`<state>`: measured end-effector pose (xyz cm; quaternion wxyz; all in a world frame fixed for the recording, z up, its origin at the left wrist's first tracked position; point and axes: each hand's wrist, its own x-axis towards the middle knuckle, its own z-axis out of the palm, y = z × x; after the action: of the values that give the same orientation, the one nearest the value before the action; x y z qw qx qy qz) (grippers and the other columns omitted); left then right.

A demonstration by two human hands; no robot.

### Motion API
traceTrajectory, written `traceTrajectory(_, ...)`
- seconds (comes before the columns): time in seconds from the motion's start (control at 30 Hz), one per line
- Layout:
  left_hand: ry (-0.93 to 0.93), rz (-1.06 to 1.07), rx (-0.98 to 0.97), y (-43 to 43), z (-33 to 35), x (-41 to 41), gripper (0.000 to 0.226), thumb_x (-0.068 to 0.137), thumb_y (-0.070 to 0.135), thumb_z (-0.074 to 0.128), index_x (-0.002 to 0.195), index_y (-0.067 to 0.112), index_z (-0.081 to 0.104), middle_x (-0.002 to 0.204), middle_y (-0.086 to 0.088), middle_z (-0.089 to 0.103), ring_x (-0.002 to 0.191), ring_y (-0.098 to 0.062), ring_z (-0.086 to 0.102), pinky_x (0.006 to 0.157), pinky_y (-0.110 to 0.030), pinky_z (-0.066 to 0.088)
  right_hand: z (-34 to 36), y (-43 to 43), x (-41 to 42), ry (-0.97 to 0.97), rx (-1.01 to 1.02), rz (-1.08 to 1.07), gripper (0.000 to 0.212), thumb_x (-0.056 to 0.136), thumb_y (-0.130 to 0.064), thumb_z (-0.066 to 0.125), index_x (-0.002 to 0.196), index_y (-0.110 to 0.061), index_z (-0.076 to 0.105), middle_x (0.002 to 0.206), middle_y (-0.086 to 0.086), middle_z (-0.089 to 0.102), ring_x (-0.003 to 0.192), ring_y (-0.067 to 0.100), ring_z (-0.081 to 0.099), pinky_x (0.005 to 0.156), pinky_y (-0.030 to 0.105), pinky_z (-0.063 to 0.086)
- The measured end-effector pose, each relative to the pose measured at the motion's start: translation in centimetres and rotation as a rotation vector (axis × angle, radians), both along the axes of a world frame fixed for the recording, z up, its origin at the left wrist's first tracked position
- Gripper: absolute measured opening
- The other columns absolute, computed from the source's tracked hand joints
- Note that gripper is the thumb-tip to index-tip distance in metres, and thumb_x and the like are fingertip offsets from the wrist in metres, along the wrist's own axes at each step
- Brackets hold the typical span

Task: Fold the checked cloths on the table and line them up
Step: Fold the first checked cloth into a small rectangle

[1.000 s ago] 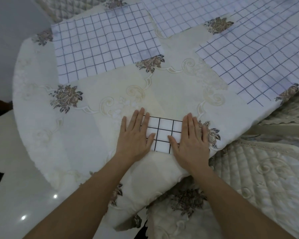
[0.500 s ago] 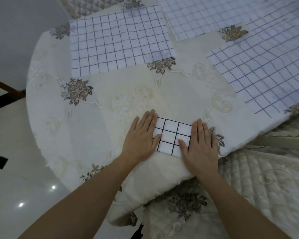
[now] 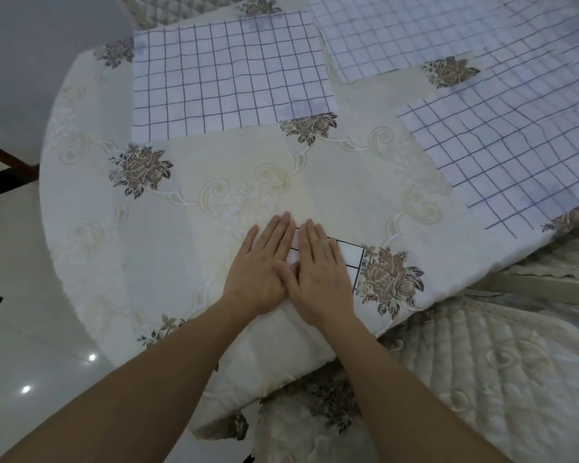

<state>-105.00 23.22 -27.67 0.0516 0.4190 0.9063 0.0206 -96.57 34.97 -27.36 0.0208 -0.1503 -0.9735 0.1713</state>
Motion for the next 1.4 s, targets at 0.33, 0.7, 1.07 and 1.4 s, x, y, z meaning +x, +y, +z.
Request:
traceTrajectory(0.33,0.054,0.022,0.034,0.7,1.7,1.1,0.065,0.103,0.04,0.027,0.158,0.008,0.016,0.167,-0.01,0.006,0.154,-0.023,0.006,0.122,-0.051,0.015,0.4,5.9,5.9,-0.111,0.218,-0.019,0.08,0.101,-0.062,0.024,0.157,-0.005,0.02,0.165,0.011,0.017,0.152,0.026,0.018,0.122,0.047,0.018)
traceTrajectory(0.7,-0.005,0.009,0.049,2.3,0.3,5.6,0.06,0.106,0.044,0.022,0.159,0.018,0.011,0.167,-0.006,0.007,0.154,-0.022,0.006,0.121,-0.051,0.02,5.4,9.6,-2.0,-0.22,-0.093,0.108,0.031,0.093,-0.039,0.059,0.115,-0.017,0.061,0.107,0.004,0.058,0.102,0.024,0.054,0.086,0.039,0.048)
traceTrajectory(1.07,0.019,0.188,0.109,2.5,1.9,7.1,0.066,0.102,0.048,0.035,0.157,0.015,0.022,0.165,-0.01,0.017,0.152,-0.025,0.019,0.12,-0.052,0.023,6.1,11.0,-6.5,-0.485,-0.493,0.206,0.024,0.084,-0.038,0.076,0.081,-0.022,0.058,0.076,-0.005,0.058,0.068,0.01,0.052,0.062,0.024,0.039)
traceTrajectory(1.4,-0.804,1.098,0.97,3.5,9.9,8.1,0.053,0.101,0.042,0.049,0.146,0.019,0.035,0.148,-0.004,0.034,0.132,-0.018,0.04,0.106,-0.034,0.04,12.3,10.4,-1.1,-0.073,-1.175,-0.213,0.028,0.086,-0.016,0.073,0.069,-0.022,0.053,0.064,-0.003,0.05,0.059,0.015,0.042,0.06,0.027,0.035)
